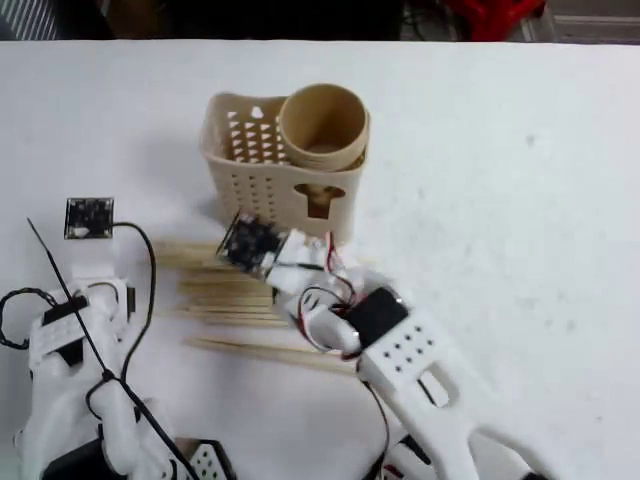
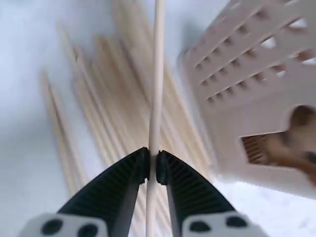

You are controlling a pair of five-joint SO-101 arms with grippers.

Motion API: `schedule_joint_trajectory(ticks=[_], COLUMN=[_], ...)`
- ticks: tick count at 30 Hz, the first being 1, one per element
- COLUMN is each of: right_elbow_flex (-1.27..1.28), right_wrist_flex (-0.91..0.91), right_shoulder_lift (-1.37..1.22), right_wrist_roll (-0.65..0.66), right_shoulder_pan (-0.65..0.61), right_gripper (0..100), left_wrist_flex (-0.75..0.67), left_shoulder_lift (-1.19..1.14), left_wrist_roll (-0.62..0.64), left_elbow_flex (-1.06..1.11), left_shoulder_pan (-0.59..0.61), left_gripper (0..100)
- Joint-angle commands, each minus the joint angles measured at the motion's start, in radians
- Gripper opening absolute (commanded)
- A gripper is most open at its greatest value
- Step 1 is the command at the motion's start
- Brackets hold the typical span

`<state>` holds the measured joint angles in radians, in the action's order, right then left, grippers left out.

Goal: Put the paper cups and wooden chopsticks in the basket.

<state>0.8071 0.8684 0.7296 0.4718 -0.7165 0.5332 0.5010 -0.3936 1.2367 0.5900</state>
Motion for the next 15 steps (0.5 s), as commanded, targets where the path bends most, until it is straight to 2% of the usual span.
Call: schedule_joint_trajectory(ticks=[1,6,10,15], right_elbow_flex=[-0.193,-0.468,-0.583,-0.649], right_wrist_flex=[-0.002,-0.094,-0.344,-0.627], right_shoulder_lift=[0.074,-0.012,-0.151,-0.340], right_wrist_roll=[-0.118,-0.269,-0.338,-0.338], right_shoulder_pan=[0.015,0.039,0.081,0.085], right_gripper=[1.5,1.5,1.7,1.7], left_wrist_flex=[-0.018,-0.018,-0.018,-0.018], left_shoulder_lift=[0.002,0.002,0.002,0.002], left_wrist_roll=[-0.011,-0.011,-0.011,-0.011], left_elbow_flex=[-0.005,-0.005,-0.005,-0.005], left_shoulder_pan=[0.008,0.008,0.008,0.008], left_gripper=[13,13,13,13])
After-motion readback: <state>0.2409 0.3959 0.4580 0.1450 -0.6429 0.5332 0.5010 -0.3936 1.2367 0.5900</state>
